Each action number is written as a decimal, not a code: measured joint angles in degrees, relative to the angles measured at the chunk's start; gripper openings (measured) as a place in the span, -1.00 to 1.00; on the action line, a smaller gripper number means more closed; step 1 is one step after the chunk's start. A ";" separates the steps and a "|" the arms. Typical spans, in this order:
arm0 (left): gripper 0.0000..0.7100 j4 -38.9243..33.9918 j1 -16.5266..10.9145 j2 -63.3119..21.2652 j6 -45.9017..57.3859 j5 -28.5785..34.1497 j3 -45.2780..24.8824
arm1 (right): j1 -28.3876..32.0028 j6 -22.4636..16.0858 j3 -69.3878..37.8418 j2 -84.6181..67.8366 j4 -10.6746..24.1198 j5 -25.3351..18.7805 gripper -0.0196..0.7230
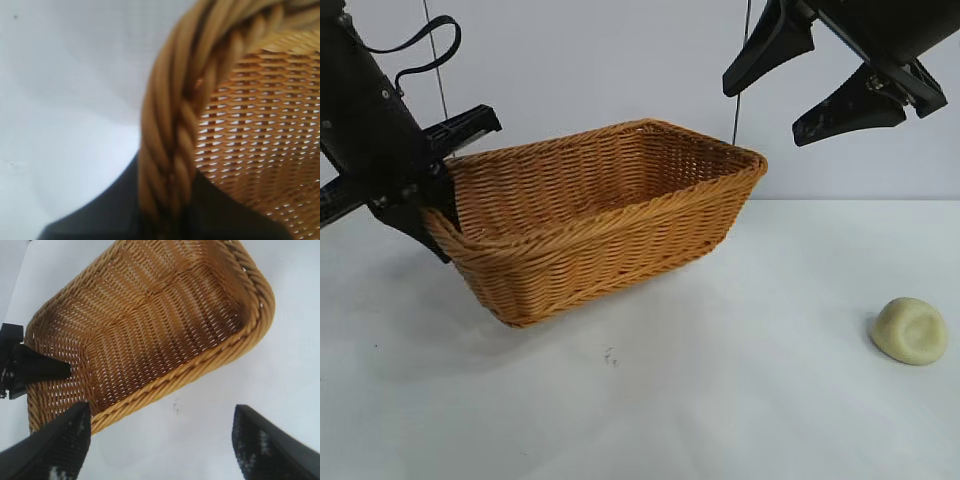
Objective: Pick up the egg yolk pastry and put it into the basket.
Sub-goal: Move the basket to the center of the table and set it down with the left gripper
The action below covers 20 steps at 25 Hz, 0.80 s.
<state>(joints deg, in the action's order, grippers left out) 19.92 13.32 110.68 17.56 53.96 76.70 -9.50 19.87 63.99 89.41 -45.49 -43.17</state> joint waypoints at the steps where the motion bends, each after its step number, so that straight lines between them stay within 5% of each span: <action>1: -0.77 -1.12 0.15 0.74 -2.56 1.56 1.26 | 0.00 0.00 0.00 0.00 0.14 0.00 0.57; 8: -0.77 -0.38 0.35 4.24 -7.33 3.25 3.34 | 0.00 0.00 0.00 0.00 0.34 -0.11 0.57; 20: -0.77 1.26 0.35 8.88 -9.80 -2.79 3.34 | 0.00 0.00 0.00 0.00 0.42 -0.16 0.57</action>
<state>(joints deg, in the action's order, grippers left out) 21.18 13.67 119.56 7.76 51.17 80.04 -9.50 19.87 63.99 89.41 -45.08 -43.33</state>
